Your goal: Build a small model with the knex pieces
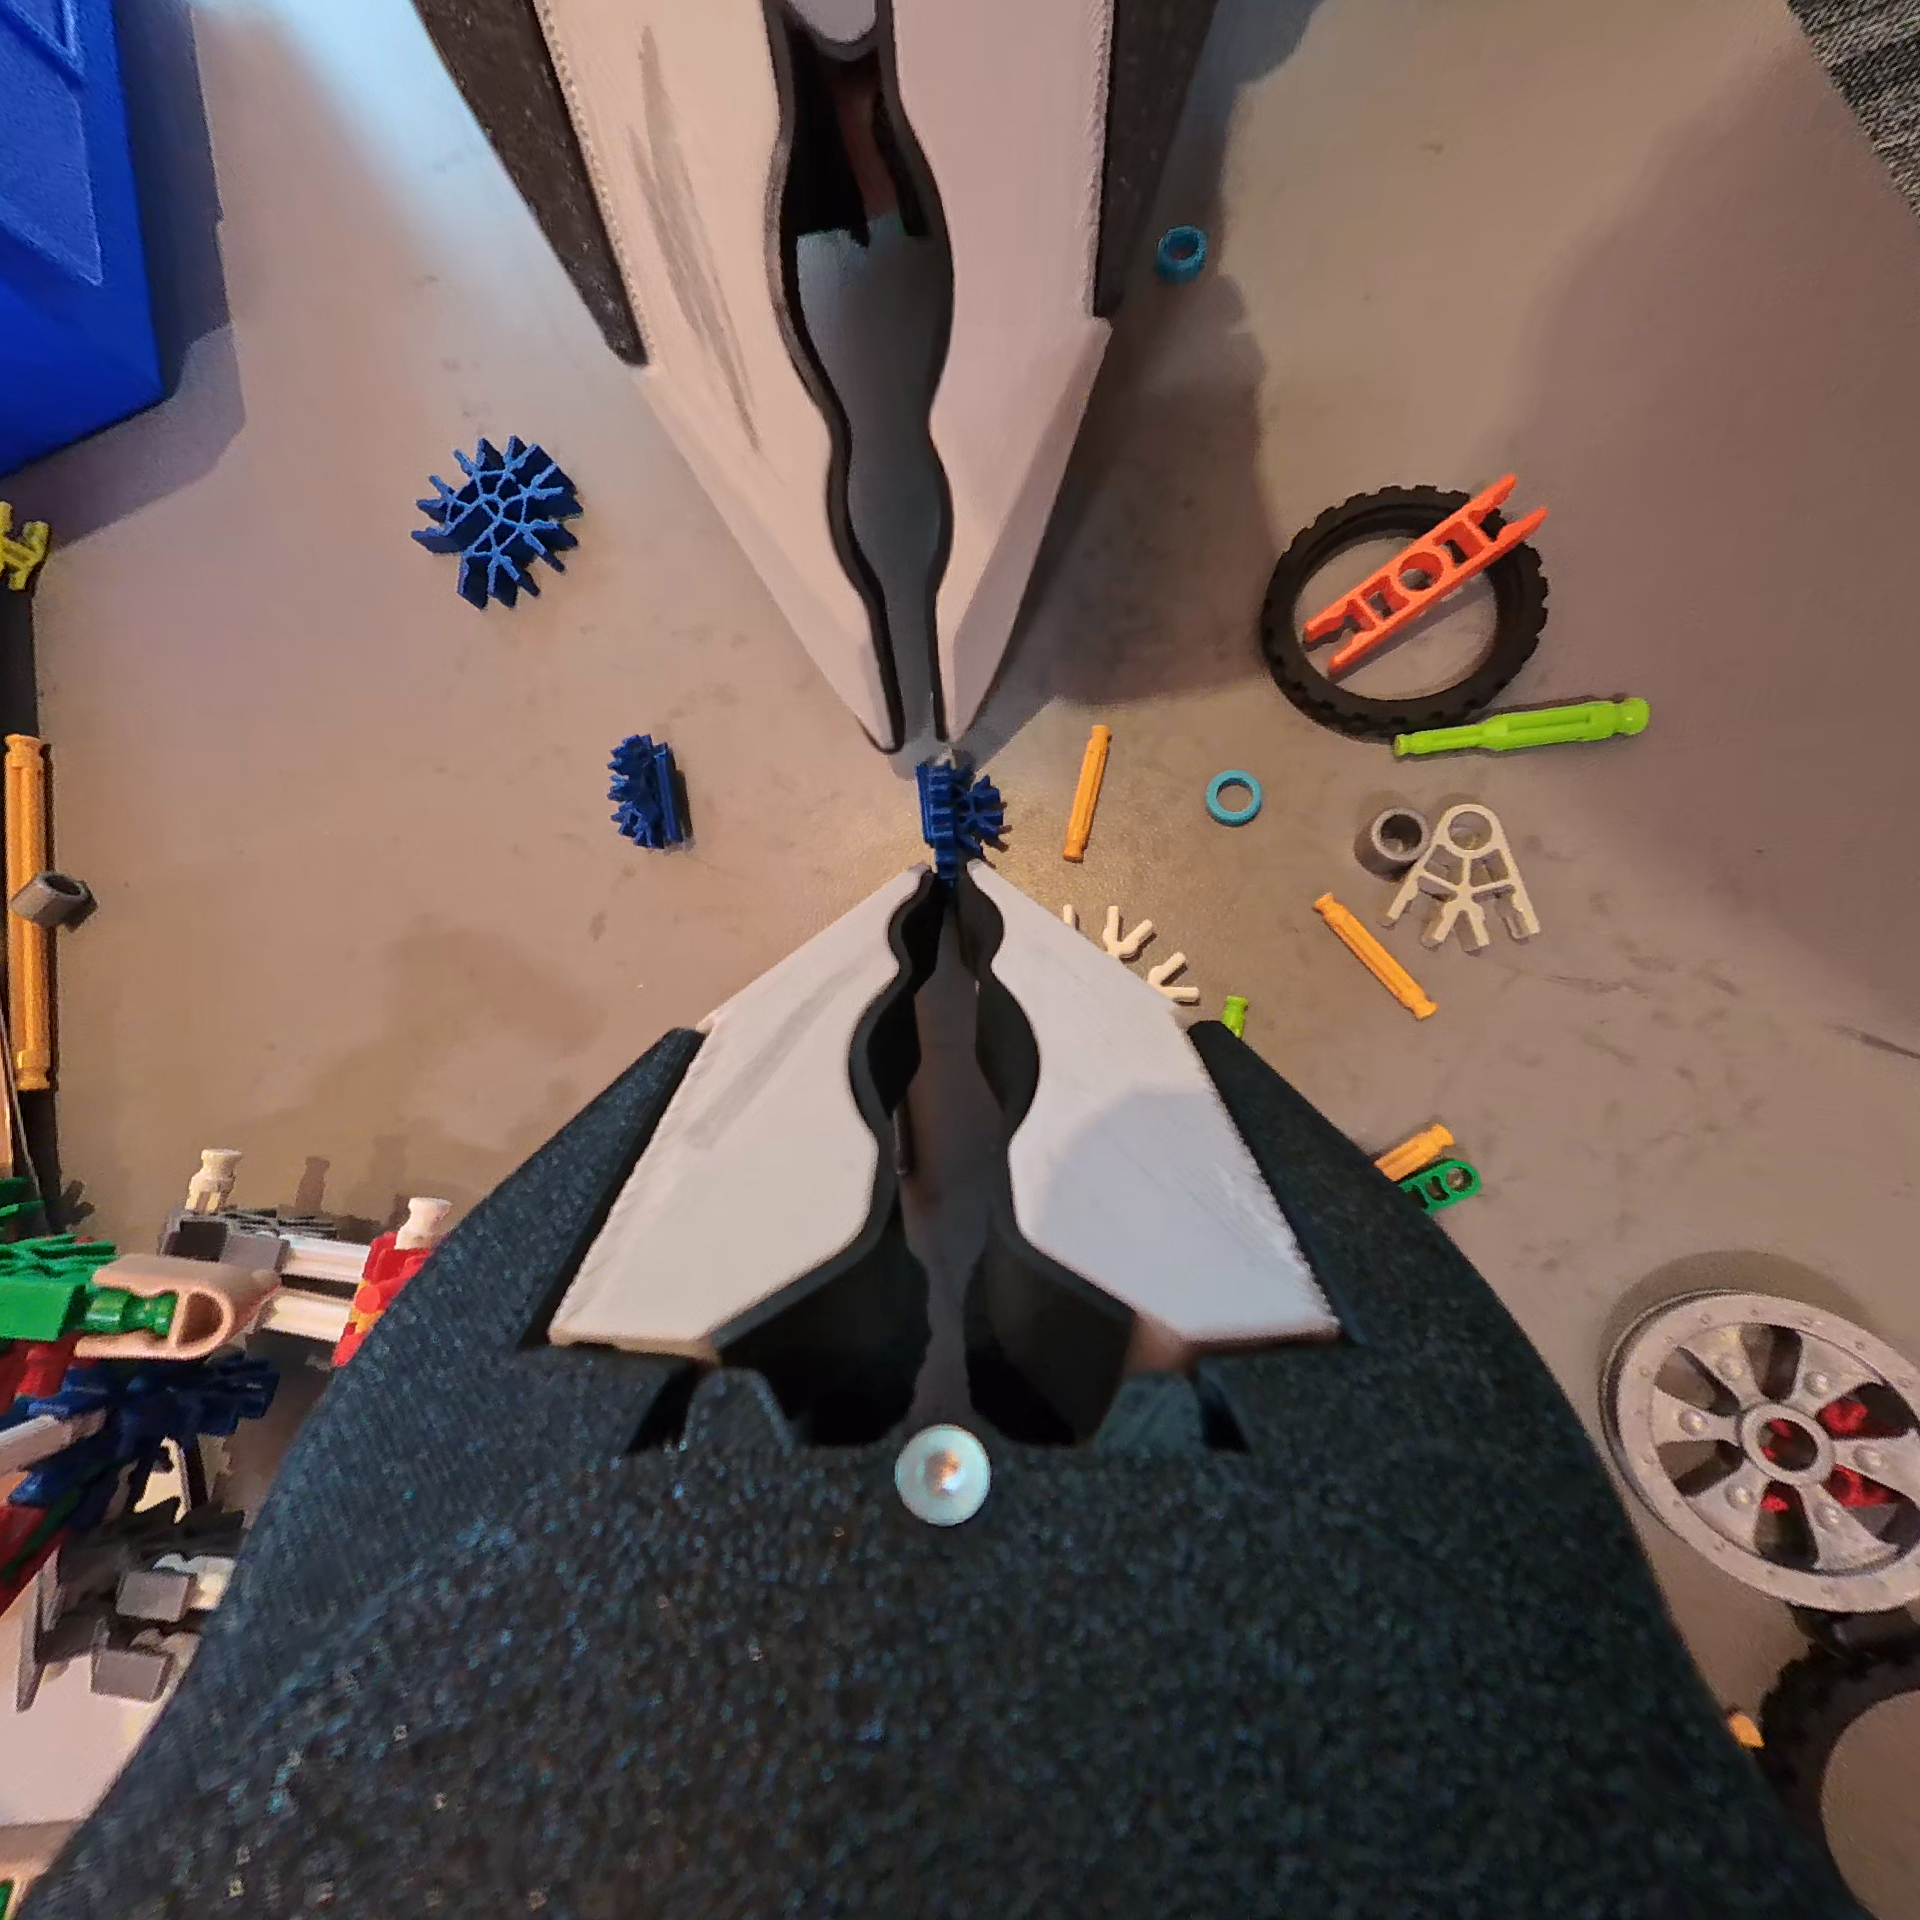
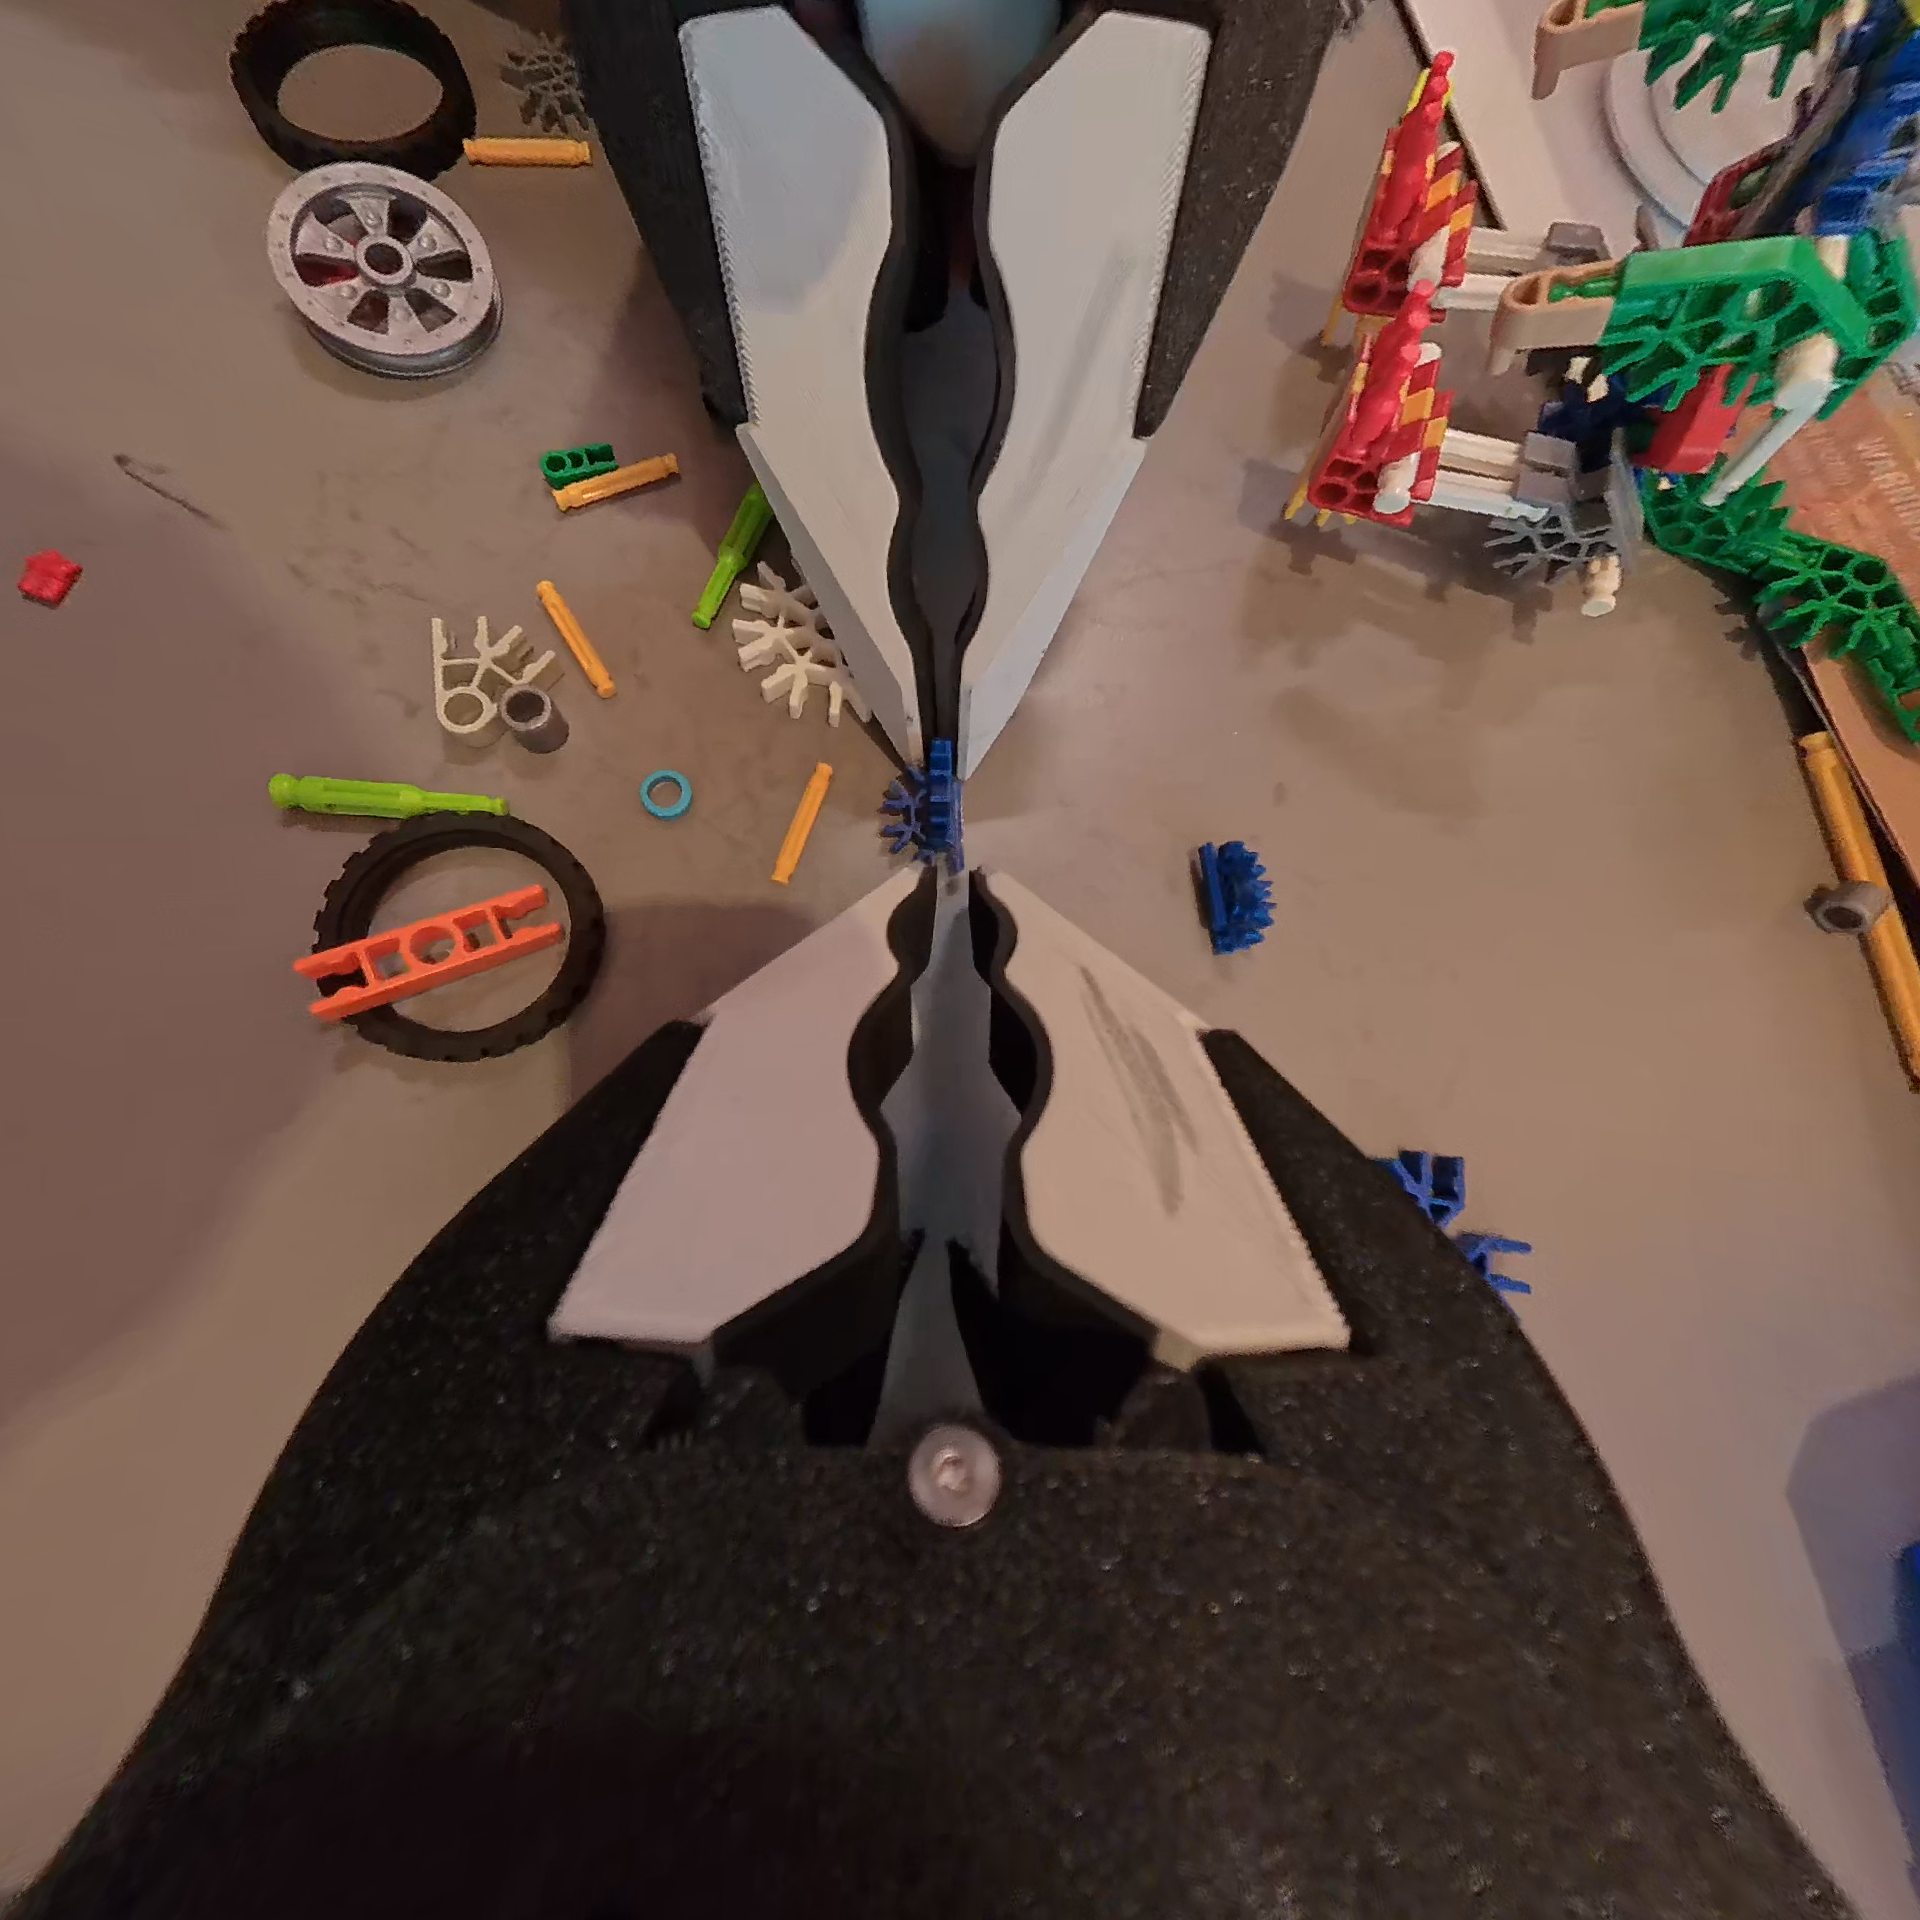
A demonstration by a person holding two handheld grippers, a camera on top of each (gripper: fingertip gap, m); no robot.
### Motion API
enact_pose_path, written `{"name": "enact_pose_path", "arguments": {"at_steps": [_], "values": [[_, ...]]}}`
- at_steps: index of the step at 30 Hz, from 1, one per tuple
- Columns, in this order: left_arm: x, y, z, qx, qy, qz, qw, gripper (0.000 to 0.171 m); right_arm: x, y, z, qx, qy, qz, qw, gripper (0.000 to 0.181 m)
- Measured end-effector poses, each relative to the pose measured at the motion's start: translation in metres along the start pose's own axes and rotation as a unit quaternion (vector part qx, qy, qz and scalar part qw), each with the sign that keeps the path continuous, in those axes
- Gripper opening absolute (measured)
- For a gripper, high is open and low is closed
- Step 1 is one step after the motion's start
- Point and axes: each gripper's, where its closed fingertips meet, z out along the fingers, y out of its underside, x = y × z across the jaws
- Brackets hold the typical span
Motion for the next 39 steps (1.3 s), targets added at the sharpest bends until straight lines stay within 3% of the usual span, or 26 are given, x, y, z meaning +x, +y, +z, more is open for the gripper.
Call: {"name": "enact_pose_path", "arguments": {"at_steps": [30,39], "values": [[0.000,-0.001,0.000,0.001,0.011,-0.008,1.000,0.000,-0.002,0.002,0.006,-0.003,-0.008,0.001,1.000,0.002],[-0.008,-0.006,-0.003,0.049,0.036,-0.090,0.994,0.000,0.009,-0.003,-0.003,0.015,0.016,0.017,1.000,0.009]]}}
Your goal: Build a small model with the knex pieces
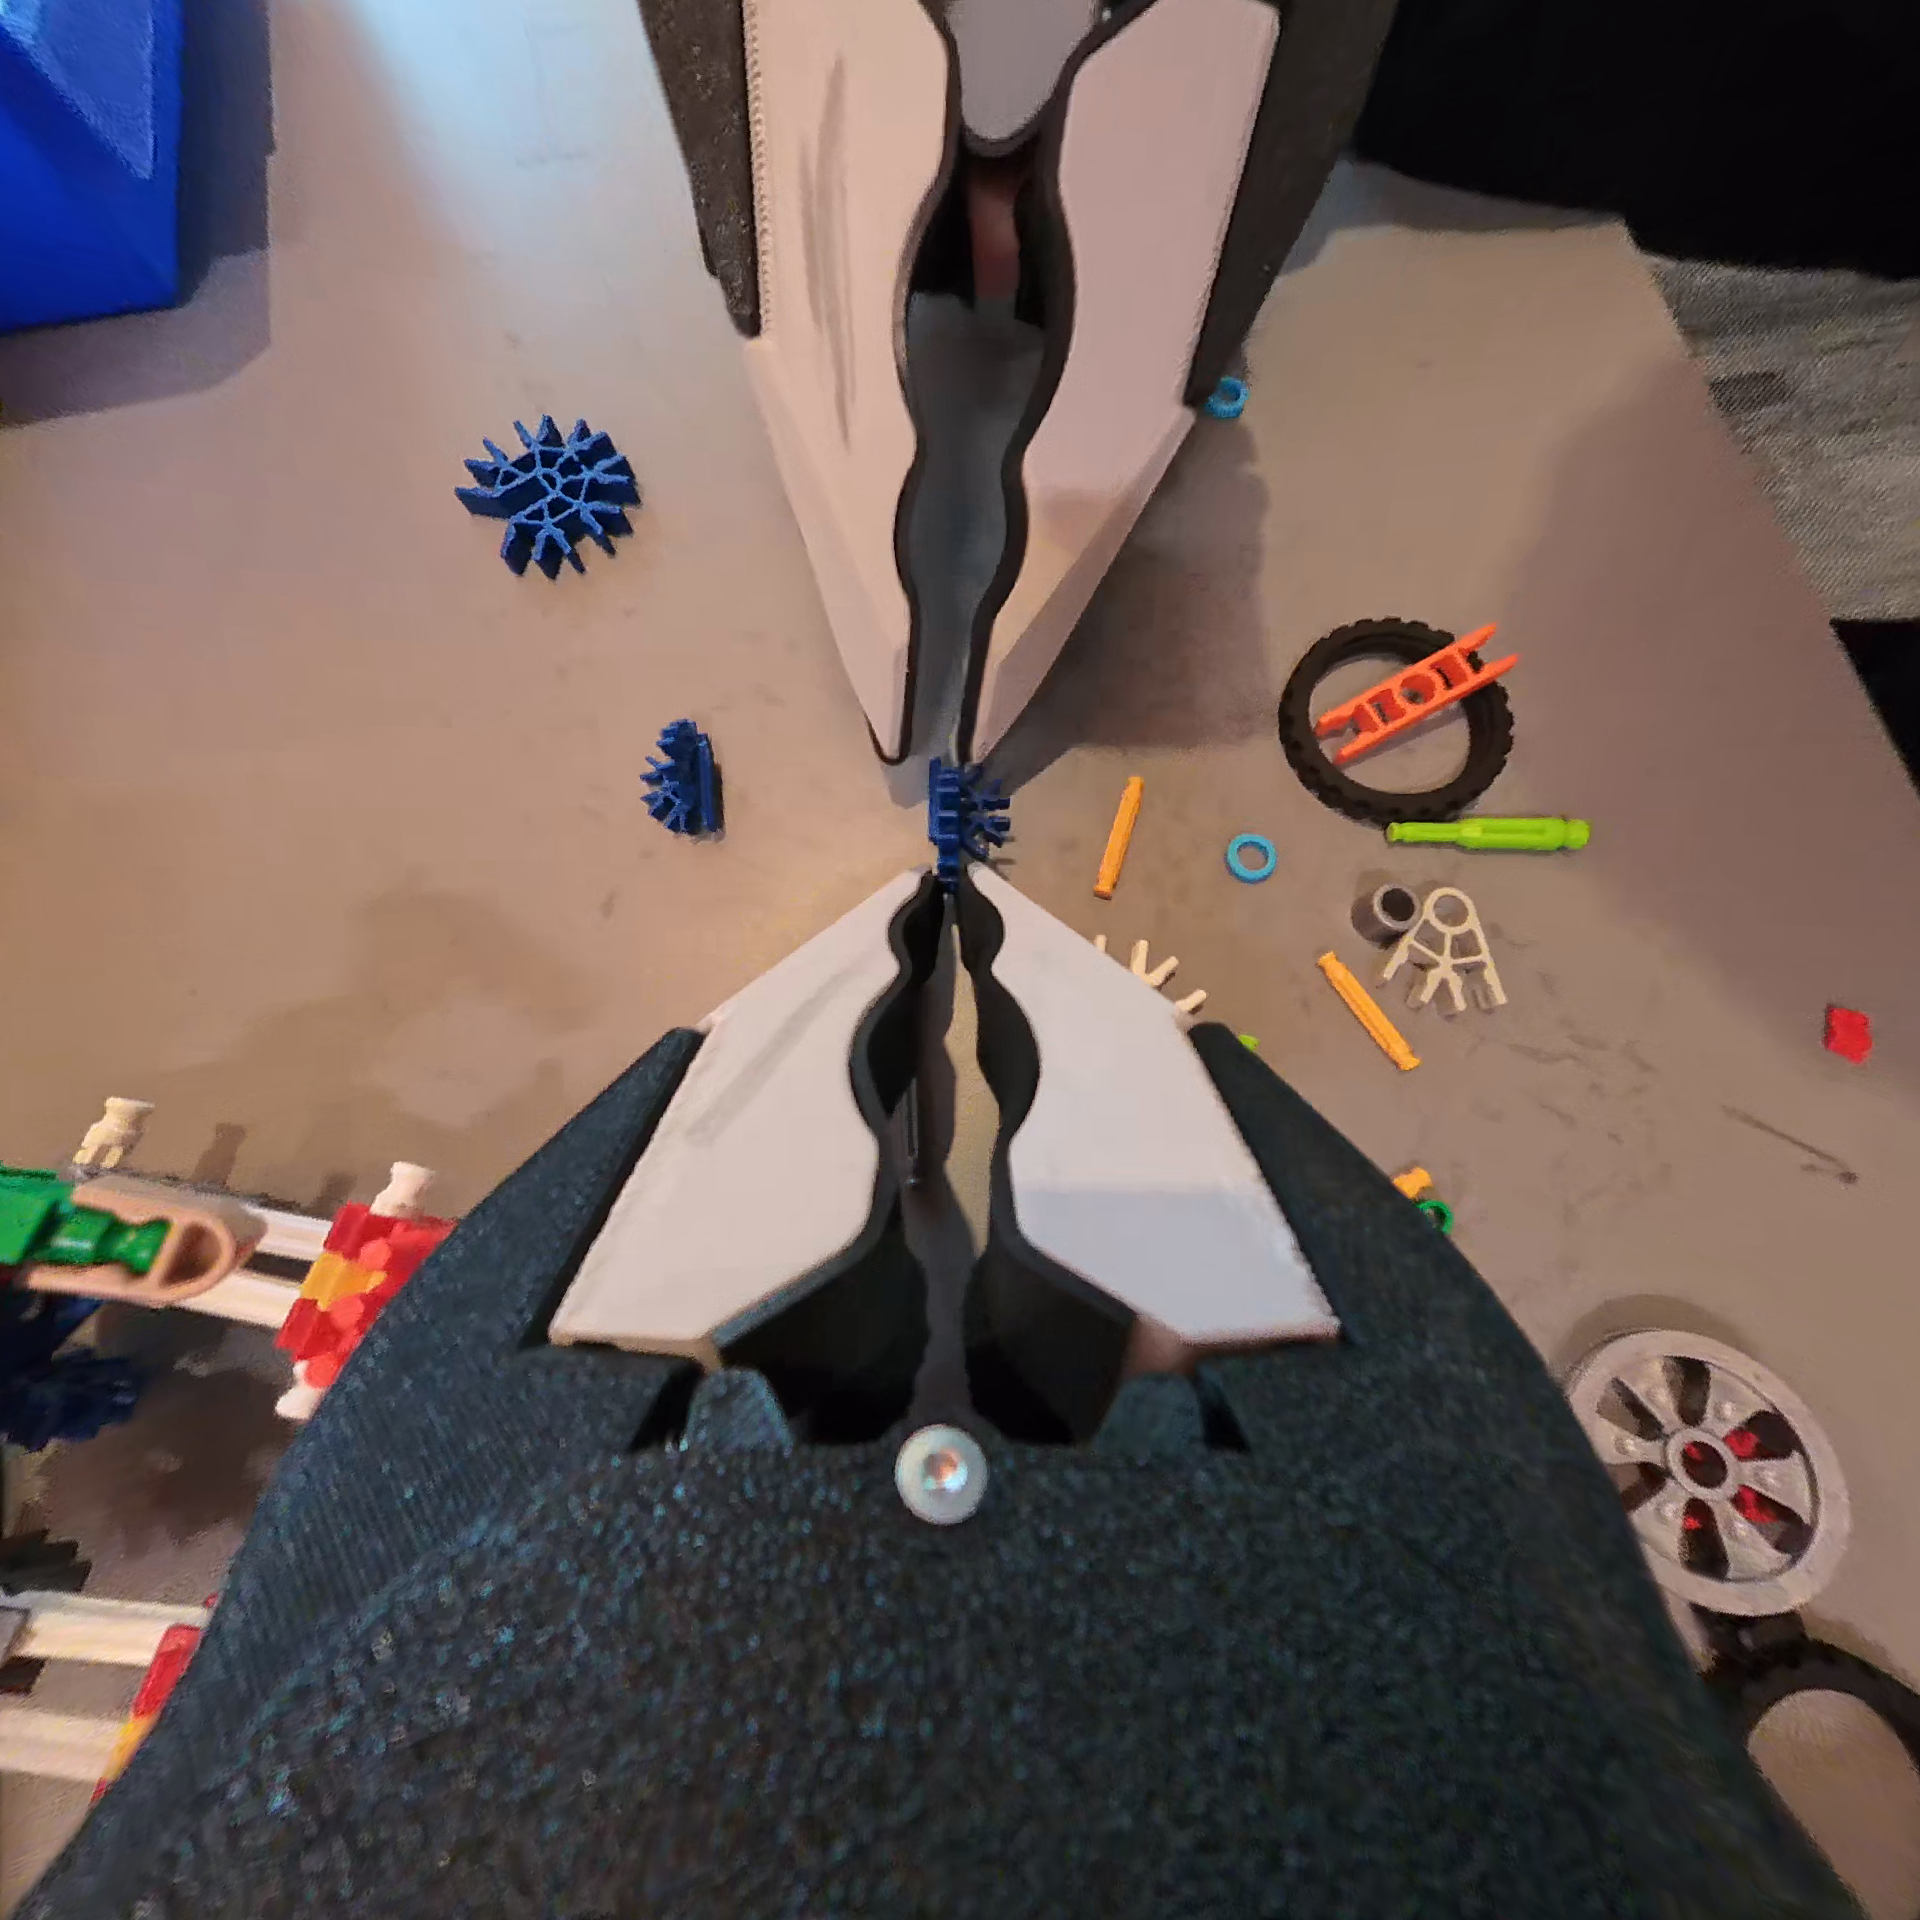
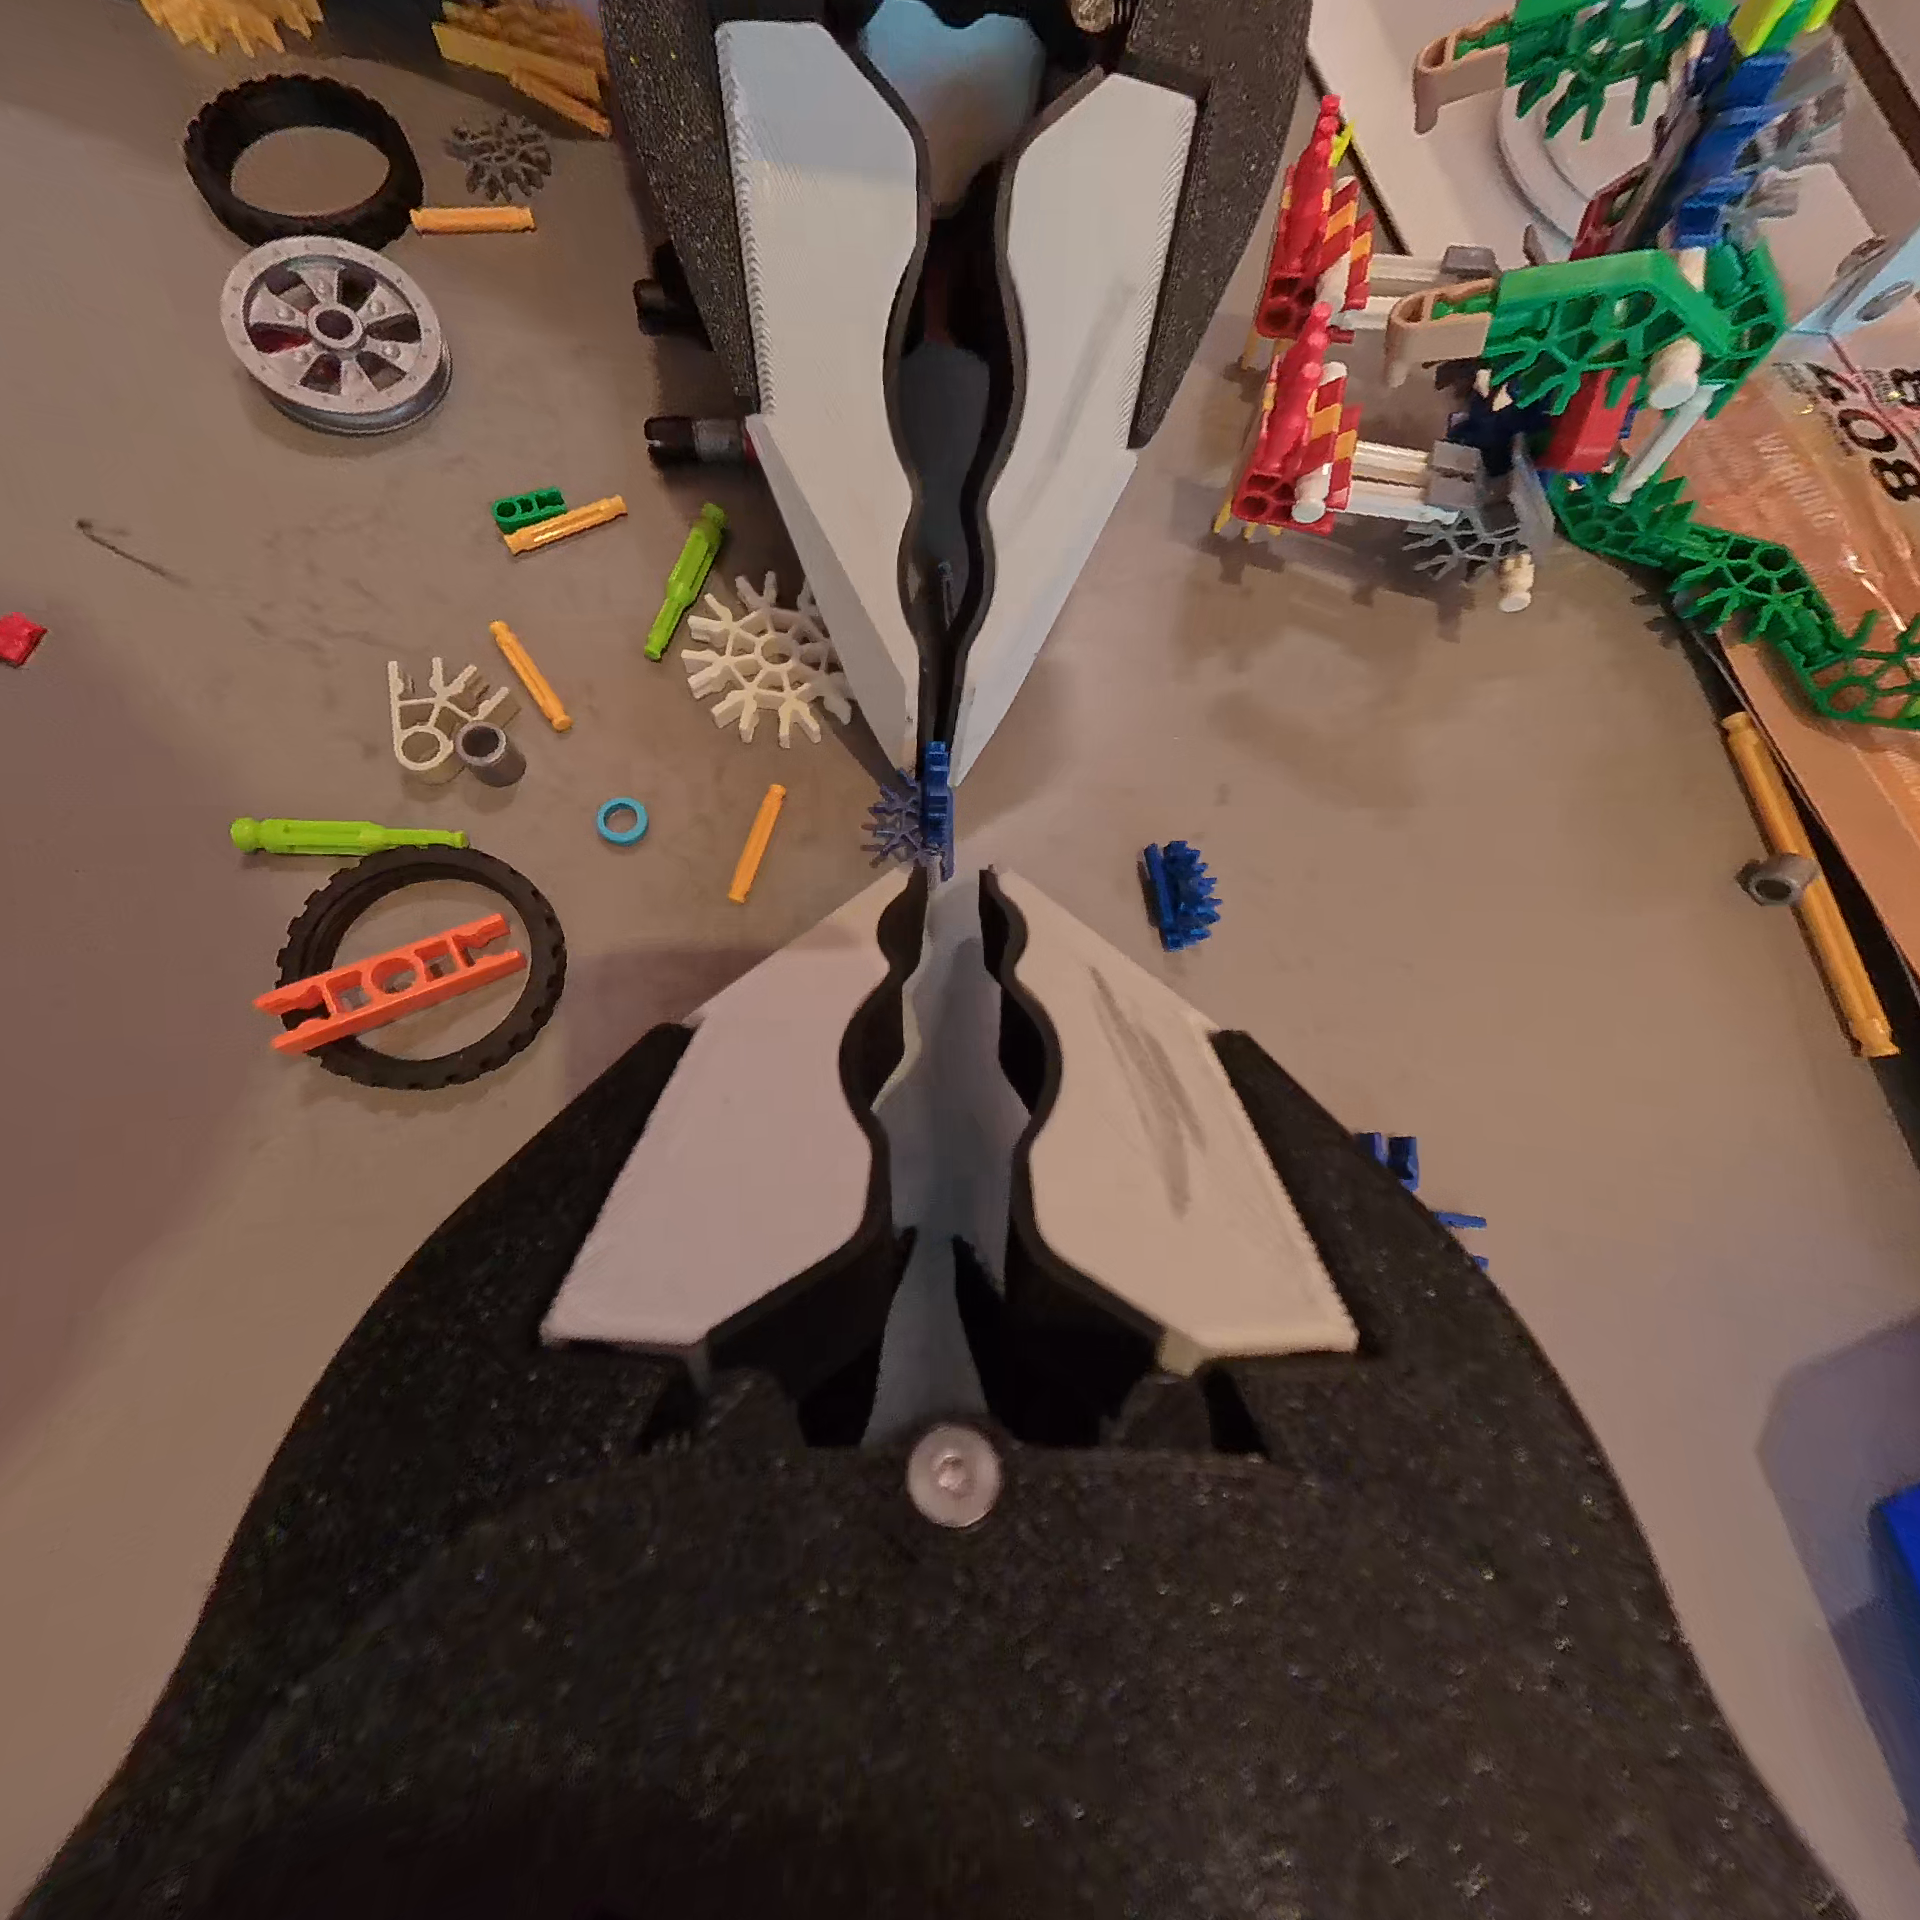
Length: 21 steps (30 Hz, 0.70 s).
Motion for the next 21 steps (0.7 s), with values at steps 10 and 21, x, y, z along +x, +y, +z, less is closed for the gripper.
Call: {"name": "enact_pose_path", "arguments": {"at_steps": [10,21], "values": [[-0.0036,-0.0034,-0.0040,0.021,0.012,-0.035,0.999,0.000,0.0006,-0.0025,-0.0020,0.007,0.001,-0.002,1.000,0.019],[-0.0045,-0.0089,-0.0060,0.040,0.009,-0.032,0.999,0.001,0.0026,-0.0058,-0.0001,0.017,0.000,0.005,1.000,0.009]]}}
